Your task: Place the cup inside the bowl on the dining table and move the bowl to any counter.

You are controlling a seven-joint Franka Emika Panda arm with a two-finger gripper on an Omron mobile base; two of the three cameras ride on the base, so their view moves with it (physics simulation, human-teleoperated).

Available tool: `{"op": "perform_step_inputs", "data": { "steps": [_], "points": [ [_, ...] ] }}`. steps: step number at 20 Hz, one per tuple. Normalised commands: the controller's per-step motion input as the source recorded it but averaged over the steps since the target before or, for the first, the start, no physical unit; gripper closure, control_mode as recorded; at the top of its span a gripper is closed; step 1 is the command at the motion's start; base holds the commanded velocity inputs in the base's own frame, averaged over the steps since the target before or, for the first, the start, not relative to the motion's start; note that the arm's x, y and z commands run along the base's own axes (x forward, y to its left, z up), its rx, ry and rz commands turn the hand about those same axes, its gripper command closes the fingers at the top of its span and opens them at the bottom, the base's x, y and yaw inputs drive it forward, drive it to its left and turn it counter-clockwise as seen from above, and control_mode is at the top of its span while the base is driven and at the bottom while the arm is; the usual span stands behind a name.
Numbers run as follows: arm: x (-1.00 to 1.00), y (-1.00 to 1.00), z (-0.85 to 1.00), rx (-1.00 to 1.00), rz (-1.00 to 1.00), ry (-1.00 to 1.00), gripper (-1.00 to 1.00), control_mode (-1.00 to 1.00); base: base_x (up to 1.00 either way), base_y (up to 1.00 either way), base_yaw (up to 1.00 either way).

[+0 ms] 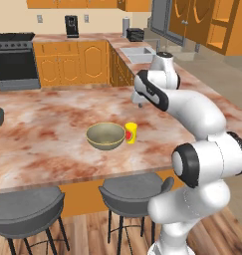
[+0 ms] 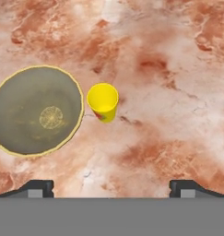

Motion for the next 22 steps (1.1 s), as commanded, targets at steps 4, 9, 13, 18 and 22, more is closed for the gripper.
{"op": "perform_step_inputs", "data": {
  "steps": [4, 9, 13, 18, 22],
  "points": [
    [0.23, -0.04, -0.07, 0.01, 0.00, -0.01, -1.00, -1.00, 0.00, 0.00, 0.00],
    [0.21, -0.01, -0.08, 0.01, 0.00, -0.01, -1.00, -1.00, 0.00, 0.00, 0.00],
    [0.13, -0.04, -0.11, 0.03, 0.00, -0.02, -1.00, -1.00, 0.00, 0.00, 0.00],
    [0.03, -0.06, -0.10, 0.04, 0.00, -0.03, -1.00, -1.00, 0.00, 0.00, 0.00],
    [0.06, -0.05, -0.13, 0.03, 0.00, -0.02, -1.00, -1.00, 0.00, 0.00, 0.00]
  ]
}}
